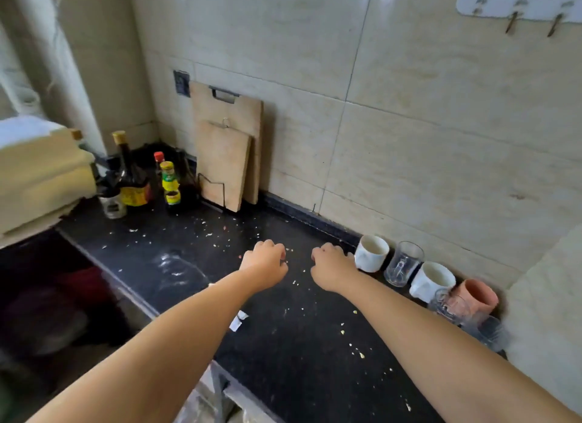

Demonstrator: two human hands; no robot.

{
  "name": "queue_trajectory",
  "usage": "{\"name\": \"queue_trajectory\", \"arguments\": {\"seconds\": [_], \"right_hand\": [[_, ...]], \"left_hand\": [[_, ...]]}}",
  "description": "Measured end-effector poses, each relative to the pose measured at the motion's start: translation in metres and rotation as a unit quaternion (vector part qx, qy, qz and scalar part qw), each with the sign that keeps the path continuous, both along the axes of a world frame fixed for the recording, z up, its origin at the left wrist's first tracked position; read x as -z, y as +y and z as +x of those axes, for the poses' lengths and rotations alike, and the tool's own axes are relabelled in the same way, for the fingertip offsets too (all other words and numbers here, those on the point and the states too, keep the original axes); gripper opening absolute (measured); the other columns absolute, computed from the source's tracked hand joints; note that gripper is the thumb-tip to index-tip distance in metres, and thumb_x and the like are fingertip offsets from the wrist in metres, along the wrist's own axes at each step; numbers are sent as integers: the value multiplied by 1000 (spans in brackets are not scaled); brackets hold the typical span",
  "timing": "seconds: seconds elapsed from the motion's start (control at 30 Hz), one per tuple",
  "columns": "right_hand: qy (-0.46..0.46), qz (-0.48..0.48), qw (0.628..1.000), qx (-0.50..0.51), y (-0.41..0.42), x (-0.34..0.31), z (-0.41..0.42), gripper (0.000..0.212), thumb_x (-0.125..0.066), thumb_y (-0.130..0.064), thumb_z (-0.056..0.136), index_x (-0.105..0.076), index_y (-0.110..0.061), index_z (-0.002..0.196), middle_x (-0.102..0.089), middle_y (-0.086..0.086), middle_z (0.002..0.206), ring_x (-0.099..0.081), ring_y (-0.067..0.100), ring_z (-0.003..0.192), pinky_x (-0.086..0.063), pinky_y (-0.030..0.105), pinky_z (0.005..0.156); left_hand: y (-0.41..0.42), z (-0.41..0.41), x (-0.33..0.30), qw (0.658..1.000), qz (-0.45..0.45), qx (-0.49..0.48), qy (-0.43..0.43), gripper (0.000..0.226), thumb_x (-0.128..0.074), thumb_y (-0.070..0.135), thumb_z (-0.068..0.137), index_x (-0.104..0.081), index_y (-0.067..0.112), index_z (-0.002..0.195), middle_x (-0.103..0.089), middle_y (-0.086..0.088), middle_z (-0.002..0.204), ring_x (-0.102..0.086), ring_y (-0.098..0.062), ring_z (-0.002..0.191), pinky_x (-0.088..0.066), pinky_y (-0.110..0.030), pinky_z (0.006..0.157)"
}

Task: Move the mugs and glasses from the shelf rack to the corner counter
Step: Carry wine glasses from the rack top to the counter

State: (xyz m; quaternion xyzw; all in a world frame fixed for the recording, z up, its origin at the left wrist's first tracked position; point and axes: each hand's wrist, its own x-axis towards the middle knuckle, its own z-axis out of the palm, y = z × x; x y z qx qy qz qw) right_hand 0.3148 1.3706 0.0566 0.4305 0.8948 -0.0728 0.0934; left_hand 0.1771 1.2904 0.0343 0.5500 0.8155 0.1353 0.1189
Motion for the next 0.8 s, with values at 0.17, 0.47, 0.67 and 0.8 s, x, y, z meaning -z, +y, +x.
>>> {"name": "queue_trajectory", "arguments": {"seconds": [0.17,0.47,0.67,0.8], "right_hand": [[-29,-12,996,-81,-65,27,-49,39,-42,-19,91,-47,-17,130,-41,10,139,-39,31,128,-31,51,108],[-46,-26,941,-334,-246,36,-157,35,-40,-15,92,-47,-15,126,-44,11,132,-41,32,123,-32,50,105],[-26,-28,898,-438,-402,26,-219,38,-38,-21,94,-44,-14,131,-44,12,135,-40,33,127,-32,50,106],[-22,-37,870,-491,-519,31,-251,36,-39,-23,93,-45,-14,128,-45,11,135,-41,32,127,-34,51,104]], "left_hand": [[-96,-10,22,993,-12,-113,-27,28,-45,27,91,-55,16,115,-51,-8,122,-45,-28,117,-42,-43,95],[-317,-67,33,926,-31,-375,-37,28,-47,25,89,-56,16,114,-51,-9,122,-43,-28,119,-39,-42,95],[-483,-81,29,869,-24,-494,-24,27,-46,25,89,-55,14,113,-51,-10,121,-45,-29,119,-40,-41,95],[-600,-89,28,842,-45,-537,-15,28,-46,27,89,-55,14,112,-52,-10,119,-46,-29,116,-42,-43,93]]}}
